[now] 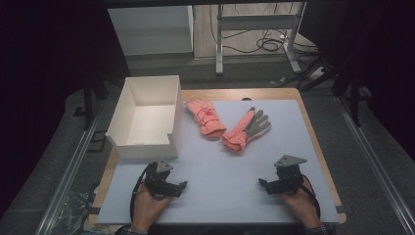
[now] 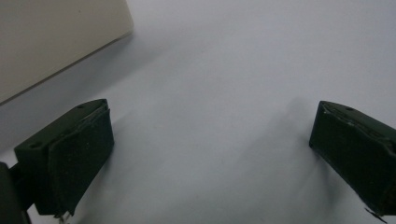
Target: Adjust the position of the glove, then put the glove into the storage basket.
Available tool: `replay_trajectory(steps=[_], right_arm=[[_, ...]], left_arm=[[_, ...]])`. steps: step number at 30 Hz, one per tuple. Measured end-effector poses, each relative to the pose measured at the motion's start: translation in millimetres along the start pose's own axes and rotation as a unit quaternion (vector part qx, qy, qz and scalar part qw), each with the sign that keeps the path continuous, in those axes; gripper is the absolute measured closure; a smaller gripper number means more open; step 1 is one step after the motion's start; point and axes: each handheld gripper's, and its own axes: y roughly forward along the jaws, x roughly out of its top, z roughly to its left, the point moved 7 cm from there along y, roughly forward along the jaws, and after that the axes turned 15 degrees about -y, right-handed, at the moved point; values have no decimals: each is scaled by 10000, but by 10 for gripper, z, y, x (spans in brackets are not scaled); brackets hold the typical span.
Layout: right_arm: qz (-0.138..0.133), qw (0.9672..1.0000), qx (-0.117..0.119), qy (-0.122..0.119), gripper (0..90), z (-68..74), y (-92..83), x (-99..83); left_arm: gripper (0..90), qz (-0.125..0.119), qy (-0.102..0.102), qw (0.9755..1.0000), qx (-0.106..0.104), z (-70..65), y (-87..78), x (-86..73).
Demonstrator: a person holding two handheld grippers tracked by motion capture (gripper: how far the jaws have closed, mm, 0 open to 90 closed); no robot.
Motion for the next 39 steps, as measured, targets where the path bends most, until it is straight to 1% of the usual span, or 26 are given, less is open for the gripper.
replay_trajectory(steps=[28, 33, 36, 39], right_arm=[[18, 10000, 16, -4, 32, 0, -5, 4], [-51, 9999, 60, -66, 79, 14, -21, 16], [-72, 9999, 89, -12, 113, 15, -29, 30], [-207, 9992, 254, 222, 130, 23, -39, 83]], left_arm=[[0, -7, -1, 10000, 2, 1, -1, -1], [0, -7, -6, 10000, -2, 1, -1, 0], [0, -2, -6, 10000, -3, 1, -1, 0], [0, -1, -4, 10000, 0, 1, -1, -1]])
